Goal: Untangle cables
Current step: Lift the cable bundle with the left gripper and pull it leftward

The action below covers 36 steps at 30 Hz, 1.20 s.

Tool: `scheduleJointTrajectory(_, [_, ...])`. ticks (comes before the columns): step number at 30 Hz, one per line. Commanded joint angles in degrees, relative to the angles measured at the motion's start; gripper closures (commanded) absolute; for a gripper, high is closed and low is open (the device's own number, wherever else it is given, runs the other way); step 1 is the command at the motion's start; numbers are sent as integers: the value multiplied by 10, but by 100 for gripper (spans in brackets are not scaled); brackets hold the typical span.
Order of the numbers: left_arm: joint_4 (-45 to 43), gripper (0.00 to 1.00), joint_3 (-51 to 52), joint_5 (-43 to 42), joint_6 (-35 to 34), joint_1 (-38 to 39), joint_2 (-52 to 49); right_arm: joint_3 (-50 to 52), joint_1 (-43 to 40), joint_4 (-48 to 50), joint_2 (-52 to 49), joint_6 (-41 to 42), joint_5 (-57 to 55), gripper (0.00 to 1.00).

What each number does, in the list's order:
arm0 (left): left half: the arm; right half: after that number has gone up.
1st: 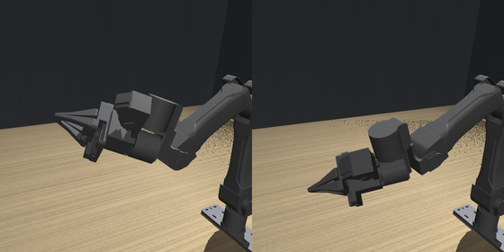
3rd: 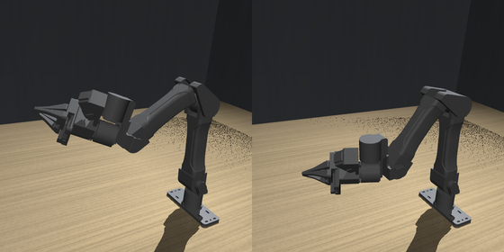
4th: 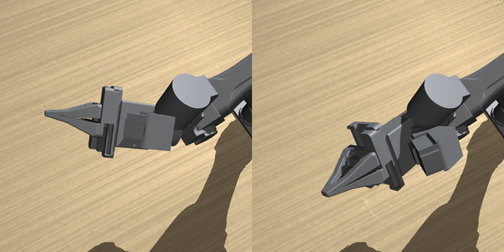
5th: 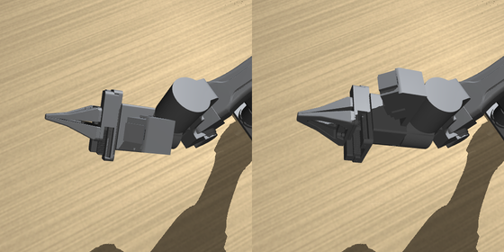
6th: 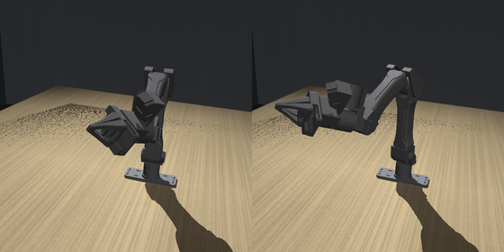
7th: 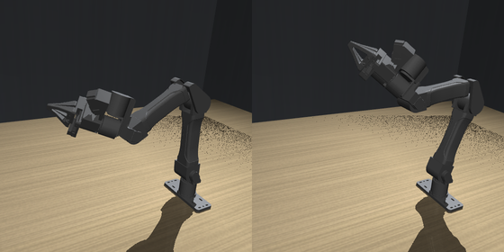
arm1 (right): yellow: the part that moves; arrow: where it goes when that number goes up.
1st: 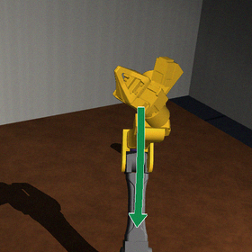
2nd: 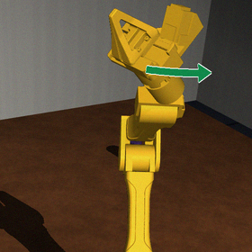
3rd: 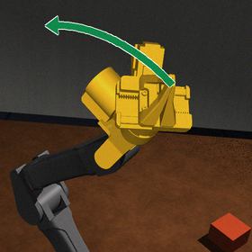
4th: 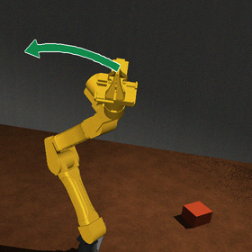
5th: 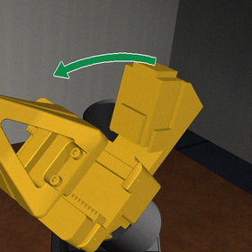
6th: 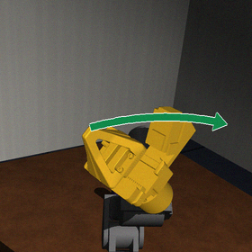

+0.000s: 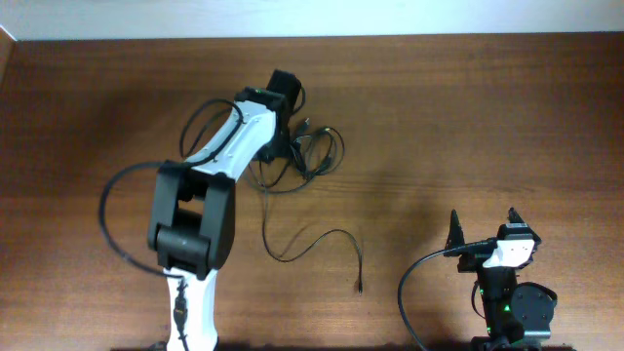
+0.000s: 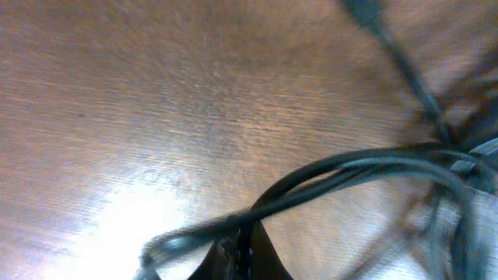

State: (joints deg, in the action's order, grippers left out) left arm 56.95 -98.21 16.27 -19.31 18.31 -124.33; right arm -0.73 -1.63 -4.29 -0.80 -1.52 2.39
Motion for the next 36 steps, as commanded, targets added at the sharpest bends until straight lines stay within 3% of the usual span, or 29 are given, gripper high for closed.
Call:
scheduleJointTrajectory(1, [16, 100, -63, -81, 1, 0, 107, 4, -3, -2, 4, 3, -3, 2])
scheduleJointTrajectory(9, [-28, 100, -75, -290, 1, 0, 271, 4, -3, -2, 4, 2, -3, 2])
scheduleJointTrajectory(11, [-41, 100, -75, -320, 1, 0, 299, 4, -3, -2, 4, 2, -3, 2])
scheduleJointTrajectory(13, [-42, 100, -75, -295, 11, 0, 320, 4, -3, -2, 4, 2, -3, 2])
scheduleJointTrajectory(17, [-5, 100, -75, -227, 16, 1, 322, 4, -3, -2, 4, 2, -3, 2])
scheduleJointTrajectory(22, [117, 100, -75, -236, 52, 1, 273, 4, -3, -2, 4, 2, -3, 2])
scheduleJointTrajectory(26, [185, 100, -75, -301, 102, 0, 252, 4, -3, -2, 4, 2, -3, 2])
scheduleJointTrajectory(30, [206, 100, -104, -410, 102, -2, 257, 4, -3, -2, 4, 2, -3, 2])
scheduleJointTrajectory(32, [219, 100, -157, -516, 102, -10, 263, 4, -3, -2, 4, 2, -3, 2])
scheduleJointTrajectory(34, [206, 100, -177, -552, 102, -12, 266, 4, -3, -2, 4, 3, -3, 2])
scheduleJointTrajectory(36, [183, 100, -181, -531, 97, -11, 267, 4, -3, -2, 4, 3, -3, 2])
